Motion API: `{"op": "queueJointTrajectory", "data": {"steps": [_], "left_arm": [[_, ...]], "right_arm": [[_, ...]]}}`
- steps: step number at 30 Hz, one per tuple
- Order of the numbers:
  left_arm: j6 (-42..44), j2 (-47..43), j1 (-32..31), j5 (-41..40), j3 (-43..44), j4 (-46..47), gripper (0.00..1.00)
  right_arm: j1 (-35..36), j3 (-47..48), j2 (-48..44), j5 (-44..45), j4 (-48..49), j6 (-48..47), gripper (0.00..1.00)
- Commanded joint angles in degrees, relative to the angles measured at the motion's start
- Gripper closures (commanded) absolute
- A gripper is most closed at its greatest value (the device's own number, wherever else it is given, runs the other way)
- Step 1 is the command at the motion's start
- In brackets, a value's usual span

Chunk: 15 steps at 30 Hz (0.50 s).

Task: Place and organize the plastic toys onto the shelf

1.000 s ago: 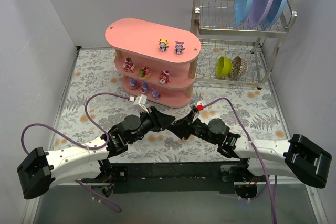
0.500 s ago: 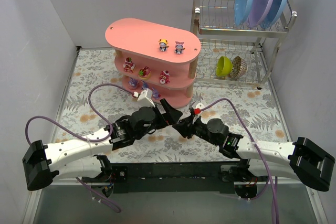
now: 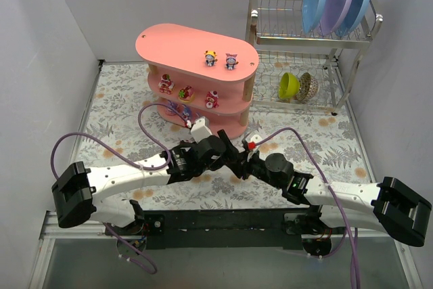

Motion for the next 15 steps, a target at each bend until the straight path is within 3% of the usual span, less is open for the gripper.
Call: {"op": "queueJointTrajectory", "data": {"steps": [1, 4, 11, 12, 14, 15], "left_arm": [[-2.4, 2.5, -0.8, -1.6, 3.1, -1.4, 0.28], [-3.1, 3.5, -1.3, -2.2, 3.2, -0.7, 0.38], [-2.7, 3.3, -1.7, -3.9, 3.9, -0.6, 0.71], [-2.6, 3.1, -1.7, -4.3, 3.8, -0.6, 0.81], [-1.8, 2.2, -1.7, -4.8, 3.6, -0.6, 0.88], [-1.3, 1.9, -1.7, -5.3, 3.4, -0.5, 0.92]], "right_arm": [[0.6, 1.0, -0.5, 1.2, 2.5, -1.2, 0.99], [0.7, 0.8, -0.5, 1.3, 2.5, -1.5, 0.99], [0.9, 0.0, -0.2, 1.8, 3.0, -1.6, 0.99], [0.9, -0.1, -0.2, 1.9, 3.0, -1.5, 0.99], [0.9, -0.4, -0.3, 2.0, 3.2, -1.3, 0.99], [0.9, -0.6, -0.4, 2.0, 3.3, -1.2, 0.91]]}}
